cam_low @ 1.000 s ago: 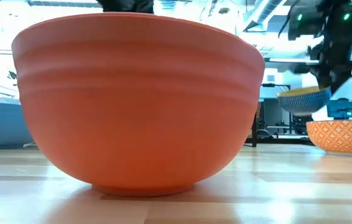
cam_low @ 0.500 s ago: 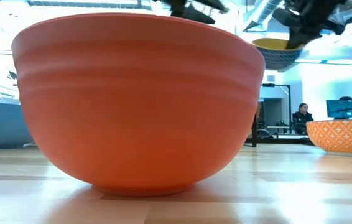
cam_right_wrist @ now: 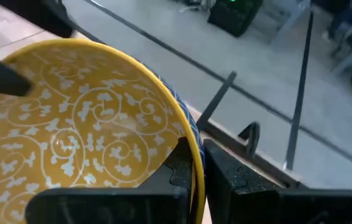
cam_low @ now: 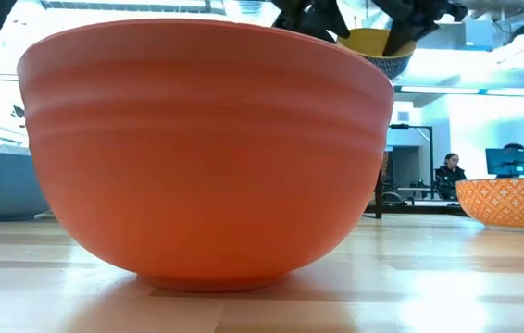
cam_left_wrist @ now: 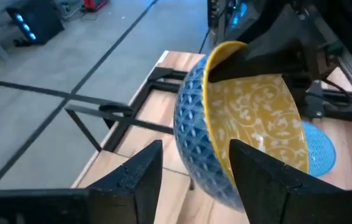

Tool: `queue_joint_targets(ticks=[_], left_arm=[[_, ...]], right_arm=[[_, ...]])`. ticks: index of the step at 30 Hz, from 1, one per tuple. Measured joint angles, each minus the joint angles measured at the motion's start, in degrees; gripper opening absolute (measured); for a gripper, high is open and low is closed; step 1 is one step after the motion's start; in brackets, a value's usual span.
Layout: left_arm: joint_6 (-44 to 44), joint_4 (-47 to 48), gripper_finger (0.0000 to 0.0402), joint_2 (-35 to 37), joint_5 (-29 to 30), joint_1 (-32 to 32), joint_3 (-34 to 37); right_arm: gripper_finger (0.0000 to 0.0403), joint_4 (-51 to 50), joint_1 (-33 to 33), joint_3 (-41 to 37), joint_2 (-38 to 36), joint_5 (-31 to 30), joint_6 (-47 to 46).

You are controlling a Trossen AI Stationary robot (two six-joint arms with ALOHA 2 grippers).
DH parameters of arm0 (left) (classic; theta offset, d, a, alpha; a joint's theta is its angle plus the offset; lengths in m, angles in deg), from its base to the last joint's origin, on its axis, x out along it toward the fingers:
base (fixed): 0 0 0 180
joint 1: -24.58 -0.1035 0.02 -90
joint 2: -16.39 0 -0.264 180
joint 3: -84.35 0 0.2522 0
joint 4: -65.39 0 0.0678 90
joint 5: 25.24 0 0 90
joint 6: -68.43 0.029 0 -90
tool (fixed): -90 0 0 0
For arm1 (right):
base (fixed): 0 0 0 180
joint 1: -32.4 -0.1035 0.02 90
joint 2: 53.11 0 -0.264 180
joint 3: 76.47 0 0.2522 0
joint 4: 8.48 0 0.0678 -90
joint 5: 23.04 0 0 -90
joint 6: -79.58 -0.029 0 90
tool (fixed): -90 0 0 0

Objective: Place and stack bowls onto a shelf
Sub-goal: Put the yellow patterned bowl on the shelf

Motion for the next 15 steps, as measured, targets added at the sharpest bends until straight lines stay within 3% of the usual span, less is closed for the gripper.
queue_joint_targets(ticks=[6,15], left_arm=[[2.8,0.4,0.0153,-0.1,-0.1,-0.4,0.0],[5.9,0.6,0.0028,-0.1,3.0,-1.2,0.0]], right_arm=[[0.0044,1.8,0.0,2.2,0.2,-0.3,5.1],[0.0044,3.6,2.6,2.4,0.9,0.1,6.5]])
